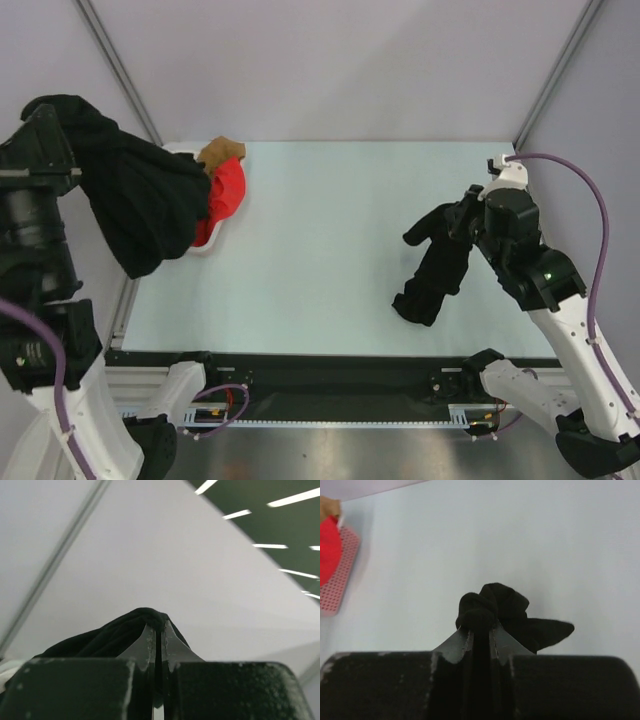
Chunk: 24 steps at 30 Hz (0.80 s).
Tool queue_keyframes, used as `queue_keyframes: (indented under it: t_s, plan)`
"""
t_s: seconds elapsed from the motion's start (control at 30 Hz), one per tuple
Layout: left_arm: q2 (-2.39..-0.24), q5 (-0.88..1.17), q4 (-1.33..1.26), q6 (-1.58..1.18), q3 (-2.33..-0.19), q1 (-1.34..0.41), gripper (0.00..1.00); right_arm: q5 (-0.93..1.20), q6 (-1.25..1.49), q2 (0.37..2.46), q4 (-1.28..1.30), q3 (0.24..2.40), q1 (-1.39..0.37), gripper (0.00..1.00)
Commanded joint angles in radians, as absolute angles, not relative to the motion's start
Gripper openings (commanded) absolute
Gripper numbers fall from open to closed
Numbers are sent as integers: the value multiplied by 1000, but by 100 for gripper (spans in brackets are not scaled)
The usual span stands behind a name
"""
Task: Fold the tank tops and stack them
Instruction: Grab the tank top from the pile, then move the tank top to the center of the board
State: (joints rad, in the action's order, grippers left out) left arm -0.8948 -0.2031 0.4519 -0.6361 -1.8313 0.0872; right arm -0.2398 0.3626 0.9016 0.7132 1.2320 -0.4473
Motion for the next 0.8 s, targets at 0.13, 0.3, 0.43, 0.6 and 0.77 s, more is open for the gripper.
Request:
queue_keyframes:
  t_s: [0.13, 0.3, 0.43, 0.6, 0.77]
  plan:
    - [-861, 38, 324, -748, -2051, 83, 0, -607, 345, 818, 779, 1347, -436, 0]
    - [-884, 89, 341, -779, -2204, 83, 0, -663, 351, 838, 790, 1342, -434, 0]
    - [-870, 55, 370, -756, -2278, 83, 0, -634, 373, 896, 764, 1331, -433, 0]
    - [-790, 3, 417, -715, -2292, 83, 0, -320, 425, 1057, 530, 1365, -452, 0]
    - [-724, -25, 419, -739, -2211, 83, 0, -131, 392, 1444, 364, 1824, -694, 0]
